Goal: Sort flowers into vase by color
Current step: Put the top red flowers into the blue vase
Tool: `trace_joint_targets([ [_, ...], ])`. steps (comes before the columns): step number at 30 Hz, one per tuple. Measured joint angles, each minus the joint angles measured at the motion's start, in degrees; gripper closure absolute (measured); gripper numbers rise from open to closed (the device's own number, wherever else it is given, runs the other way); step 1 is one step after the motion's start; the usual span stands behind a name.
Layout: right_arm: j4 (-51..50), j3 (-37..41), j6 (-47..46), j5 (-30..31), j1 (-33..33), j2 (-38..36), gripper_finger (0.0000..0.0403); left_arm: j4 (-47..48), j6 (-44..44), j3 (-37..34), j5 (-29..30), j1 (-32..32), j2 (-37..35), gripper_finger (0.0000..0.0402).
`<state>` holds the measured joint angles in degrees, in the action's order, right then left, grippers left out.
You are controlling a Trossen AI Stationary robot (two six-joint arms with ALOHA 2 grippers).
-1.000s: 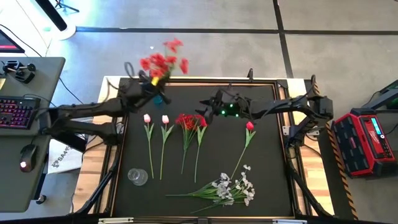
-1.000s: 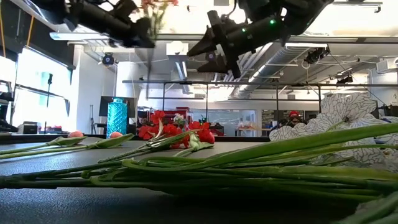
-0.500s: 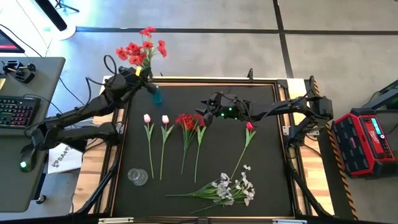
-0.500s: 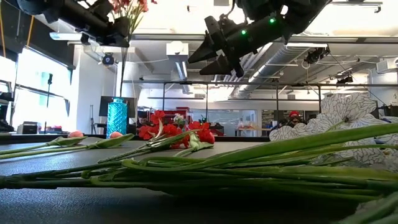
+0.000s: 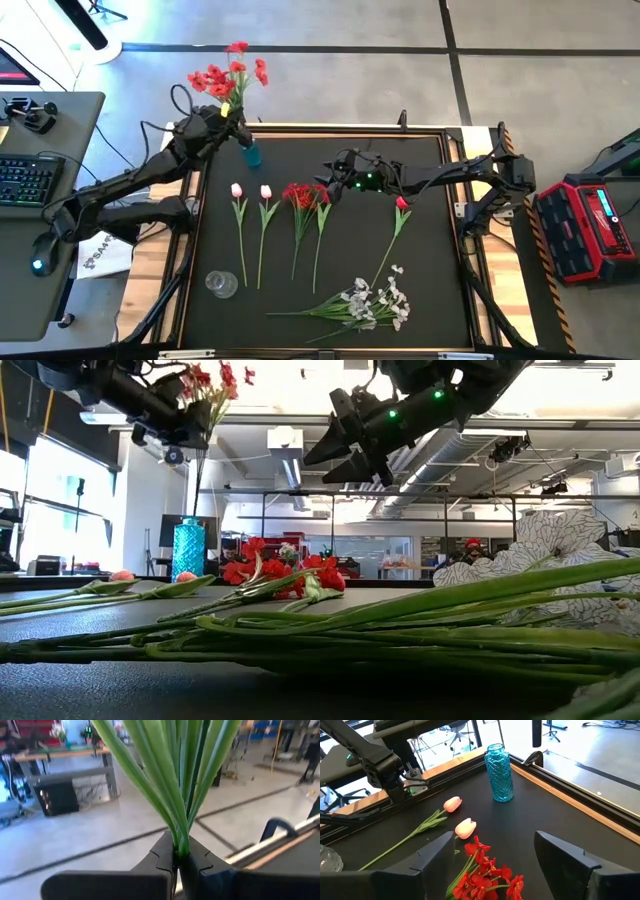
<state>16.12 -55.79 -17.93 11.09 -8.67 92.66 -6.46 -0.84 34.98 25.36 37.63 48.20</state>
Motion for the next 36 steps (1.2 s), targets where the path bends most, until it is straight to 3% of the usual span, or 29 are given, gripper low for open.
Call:
trace_joint_targets([
  [12, 0.51, 0.02, -0.67, 0.07, -0.07, 0.02, 0.0144, 3.76, -2.83, 0.0, -5.8, 0.04, -3.92, 0.0401],
  [25, 0.24, 0.02, -2.64, 0.09, 0.09, 0.02, 0.0144, 4.48, -2.5, 0.89, -5.7, 0.24, -4.02, 0.0401],
  [36, 0.2, 0.02, -3.04, 0.09, 0.07, 0.02, 0.0144, 11.2, -3.11, 2.28, -4.45, 0.24, -4.08, 0.0401],
])
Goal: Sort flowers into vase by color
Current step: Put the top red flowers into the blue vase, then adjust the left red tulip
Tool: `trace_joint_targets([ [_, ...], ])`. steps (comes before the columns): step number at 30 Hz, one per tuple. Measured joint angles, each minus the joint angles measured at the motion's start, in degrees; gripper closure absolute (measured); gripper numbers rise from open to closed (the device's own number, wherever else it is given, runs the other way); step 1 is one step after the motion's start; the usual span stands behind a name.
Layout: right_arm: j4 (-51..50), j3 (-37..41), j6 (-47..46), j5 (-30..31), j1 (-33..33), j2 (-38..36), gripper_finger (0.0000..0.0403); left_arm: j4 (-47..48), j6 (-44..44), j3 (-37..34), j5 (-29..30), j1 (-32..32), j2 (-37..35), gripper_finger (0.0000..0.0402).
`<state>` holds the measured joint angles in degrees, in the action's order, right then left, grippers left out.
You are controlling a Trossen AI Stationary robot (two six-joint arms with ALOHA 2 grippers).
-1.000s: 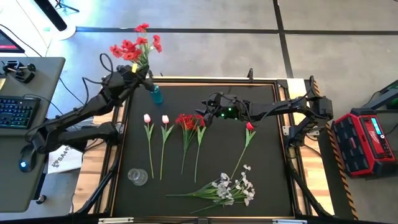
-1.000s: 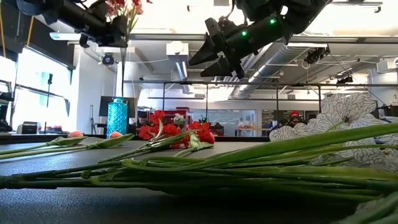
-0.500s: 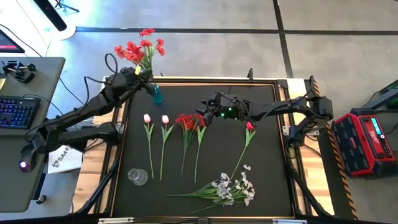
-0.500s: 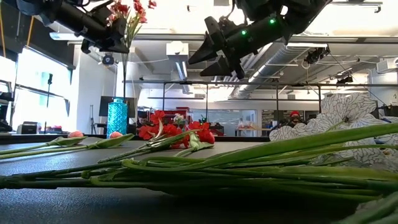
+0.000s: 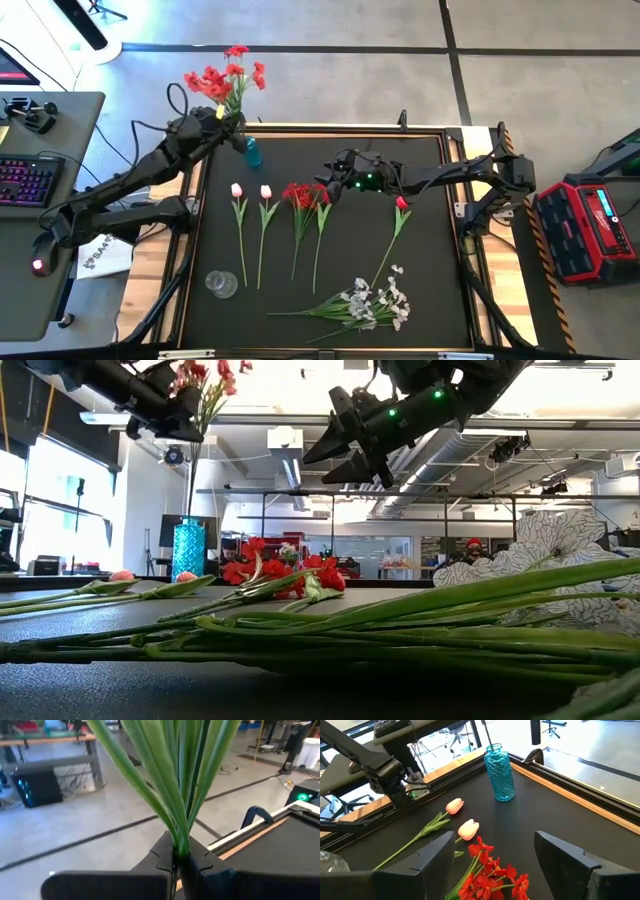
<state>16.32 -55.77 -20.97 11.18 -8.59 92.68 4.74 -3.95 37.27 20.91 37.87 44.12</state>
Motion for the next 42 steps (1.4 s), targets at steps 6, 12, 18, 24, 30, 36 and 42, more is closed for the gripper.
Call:
trace_joint_targets([
  [6, 0.0, 0.0, -0.95, 0.0, 0.02, 0.0, 0.0144, 0.62, -2.49, -3.12, 1.2, 1.23, 0.04, 0.0401],
  [12, -0.68, 0.0, -2.02, -0.68, 0.02, 0.0, 0.0144, -0.73, -3.95, -5.67, 1.2, 2.99, 0.24, 0.0382],
  [18, -0.81, 0.0, -2.18, -0.25, 0.75, 0.0, 0.0144, -2.5, -3.26, -6.5, 1.2, 3.15, 1.07, 0.0338],
  [24, -0.81, 0.0, -2.64, 0.0, 2.15, 0.0, 0.0144, -2.5, -3.12, -6.5, -0.68, 3.13, 4.43, 0.0292],
  [30, -1.58, 0.0, -4.72, 0.22, 3.47, 0.0, 0.0144, -1.89, -1.6, -6.4, -1.17, 3.1, 5.37, 0.0255],
  [36, -8.09, 0.0, -7.91, 1.72, 4.43, 0.0, 0.0144, 3.62, -2.91, -3.84, 0.9, 3.1, 4.27, 0.0202],
  [42, -14.65, 0.02, -15.08, 7.85, 6.28, 0.0, 0.0144, 13.49, -3.94, 0.27, 1.36, 3.1, 1.83, 0.0164],
])
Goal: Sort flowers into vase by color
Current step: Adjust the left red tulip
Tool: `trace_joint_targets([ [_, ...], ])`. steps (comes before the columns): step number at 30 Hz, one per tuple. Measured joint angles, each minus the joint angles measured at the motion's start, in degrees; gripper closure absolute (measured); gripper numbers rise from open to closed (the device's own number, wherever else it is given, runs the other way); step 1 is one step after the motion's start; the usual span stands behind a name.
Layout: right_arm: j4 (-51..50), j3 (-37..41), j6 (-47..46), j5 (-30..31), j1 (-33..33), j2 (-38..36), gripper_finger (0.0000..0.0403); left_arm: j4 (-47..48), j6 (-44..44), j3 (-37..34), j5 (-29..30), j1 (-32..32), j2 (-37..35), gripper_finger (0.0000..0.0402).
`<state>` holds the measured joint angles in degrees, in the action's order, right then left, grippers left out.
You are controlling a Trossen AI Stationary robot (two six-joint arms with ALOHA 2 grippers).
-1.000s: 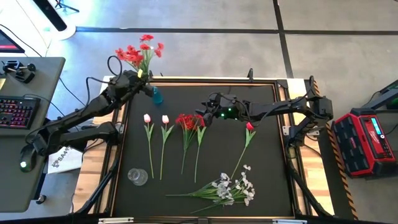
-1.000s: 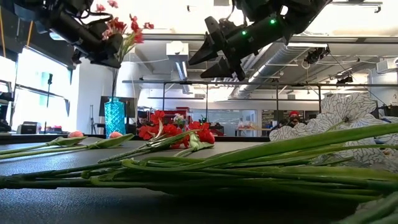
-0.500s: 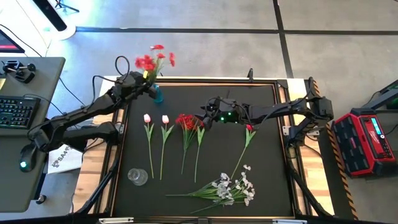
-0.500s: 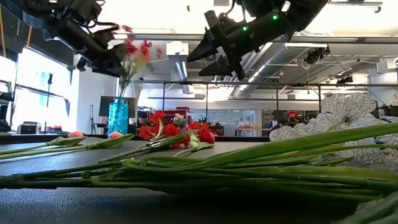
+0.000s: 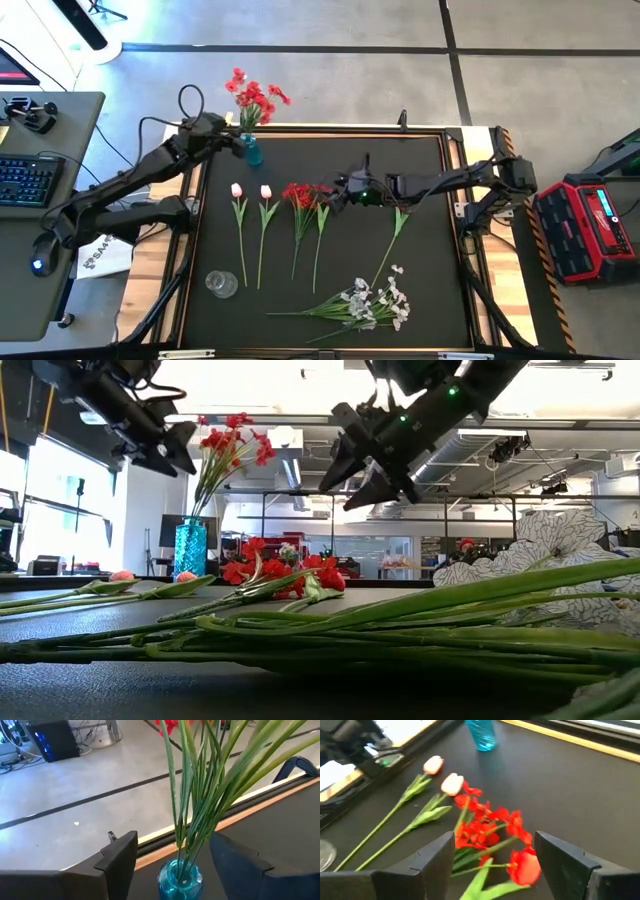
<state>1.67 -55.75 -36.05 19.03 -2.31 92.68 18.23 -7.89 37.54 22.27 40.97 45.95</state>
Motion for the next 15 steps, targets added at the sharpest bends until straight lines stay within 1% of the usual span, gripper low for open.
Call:
trace_joint_targets([
  [2, -0.25, 0.0, -1.32, 0.31, 0.98, 0.0, 0.0144, 3.81, 0.01, 1.65, -0.83, -0.02, -1.08, 0.0159],
  [4, -0.14, 0.0, -1.96, 0.51, 2.09, 0.13, 0.0144, 7.04, 0.38, 3.31, -4.1, -0.04, -2.38, 0.0159],
  [7, 0.4, 0.0, -5.71, 3.12, 3.88, 1.31, 0.0144, 9.41, 2.24, 4.64, -13.31, -0.72, -4.88, 0.016],
  [9, 1.55, 0.0, -7.86, 4.62, 4.98, 3.01, 0.0144, 10.08, 2.38, 4.65, -18.02, -1.73, -6.45, 0.0162],
  [11, 3.29, 0.0, -10.24, 4.67, 5.72, 5.3, 0.0144, 11.27, 2.09, 4.61, -20.02, -3.26, -7.71, 0.0164],
  [15, 7.79, 0.0, -13.43, 2.89, 6.32, 10.36, 0.0144, 15.24, 1.95, 4.61, -20.34, -7.55, -8.93, 0.0171],
])
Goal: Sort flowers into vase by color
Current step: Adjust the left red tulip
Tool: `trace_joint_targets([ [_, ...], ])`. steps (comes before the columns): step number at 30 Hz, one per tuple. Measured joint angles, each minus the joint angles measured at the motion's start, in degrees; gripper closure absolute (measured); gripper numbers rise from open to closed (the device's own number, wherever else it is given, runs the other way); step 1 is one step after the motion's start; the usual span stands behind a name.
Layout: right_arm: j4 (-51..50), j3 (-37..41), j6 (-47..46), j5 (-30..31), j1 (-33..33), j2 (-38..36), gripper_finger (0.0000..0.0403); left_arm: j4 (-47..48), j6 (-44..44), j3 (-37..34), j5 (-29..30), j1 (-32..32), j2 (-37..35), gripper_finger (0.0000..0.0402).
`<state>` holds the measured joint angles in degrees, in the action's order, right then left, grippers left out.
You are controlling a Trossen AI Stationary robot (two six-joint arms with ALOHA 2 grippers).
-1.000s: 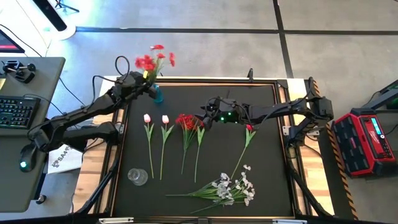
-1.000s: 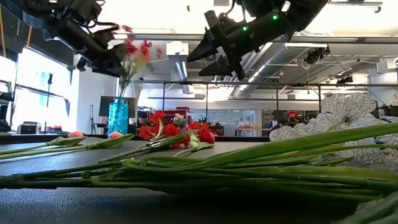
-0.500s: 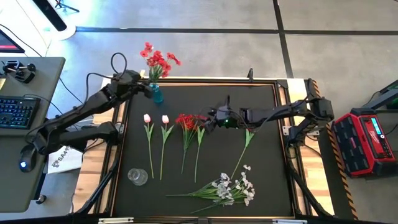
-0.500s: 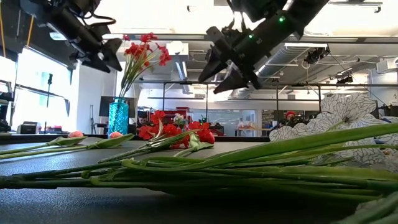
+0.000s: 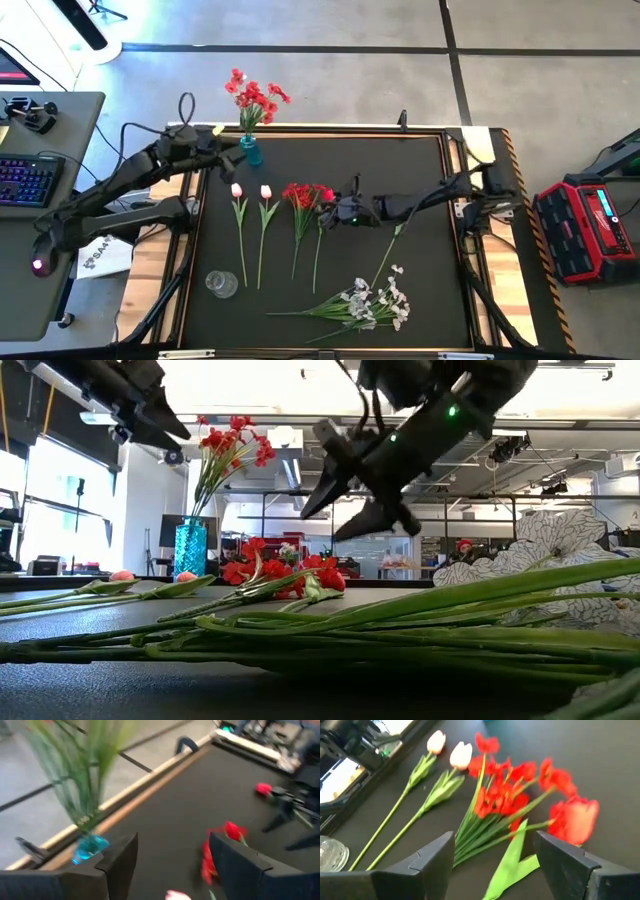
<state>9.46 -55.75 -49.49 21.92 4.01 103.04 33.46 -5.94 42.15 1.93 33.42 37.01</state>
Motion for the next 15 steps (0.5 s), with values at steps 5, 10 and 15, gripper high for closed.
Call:
trace_joint_targets([
  [5, 5.86, 0.0, -1.67, -8.56, -1.01, 5.09, 0.0144, 2.06, -2.89, -0.63, -0.02, -6.77, 0.61, 0.0181],
  [10, 7.67, 0.0, 1.61, -14.13, -1.64, 8.31, 0.0144, -3.99, -4.59, -6.1, -0.02, -12.74, 1.62, 0.0187],
  [15, 8.16, -0.34, 2.44, -20.81, -5.39, 8.83, 0.0144, -11.03, -8.77, -9.21, 2.3, -14.6, 4.31, 0.0188],
])
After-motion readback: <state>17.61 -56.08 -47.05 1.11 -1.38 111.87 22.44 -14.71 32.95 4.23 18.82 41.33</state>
